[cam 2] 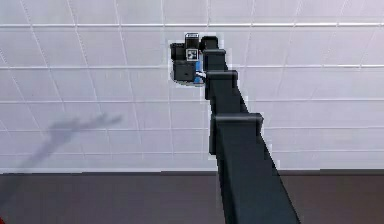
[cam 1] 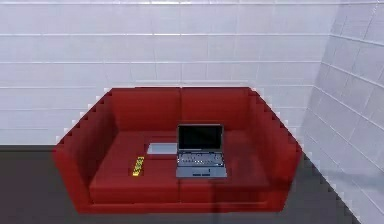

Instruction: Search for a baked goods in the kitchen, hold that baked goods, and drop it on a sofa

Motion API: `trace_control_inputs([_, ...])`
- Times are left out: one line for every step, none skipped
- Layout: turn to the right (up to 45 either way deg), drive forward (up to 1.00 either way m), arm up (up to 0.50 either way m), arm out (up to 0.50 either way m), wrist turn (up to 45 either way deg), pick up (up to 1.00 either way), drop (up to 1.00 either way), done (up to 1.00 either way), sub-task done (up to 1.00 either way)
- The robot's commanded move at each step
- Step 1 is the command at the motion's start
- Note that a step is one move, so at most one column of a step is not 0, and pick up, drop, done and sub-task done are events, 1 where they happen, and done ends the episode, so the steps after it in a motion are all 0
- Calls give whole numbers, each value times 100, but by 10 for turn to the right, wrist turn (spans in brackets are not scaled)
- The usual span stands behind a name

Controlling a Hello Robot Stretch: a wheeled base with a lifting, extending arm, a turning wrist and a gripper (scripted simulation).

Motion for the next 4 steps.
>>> trace_control_inputs([0, 35, 0, 0, 0, 0, 0, 0, 0])
trace_control_inputs([-450, 0, 0, 0, 0, 0, 0, 0, 0])
trace_control_inputs([-420, 0, 0, 0, 0, 0, 0, 0, 0])
trace_control_inputs([0, 0, 0, 4, 0, 0, 0, 0, 0])
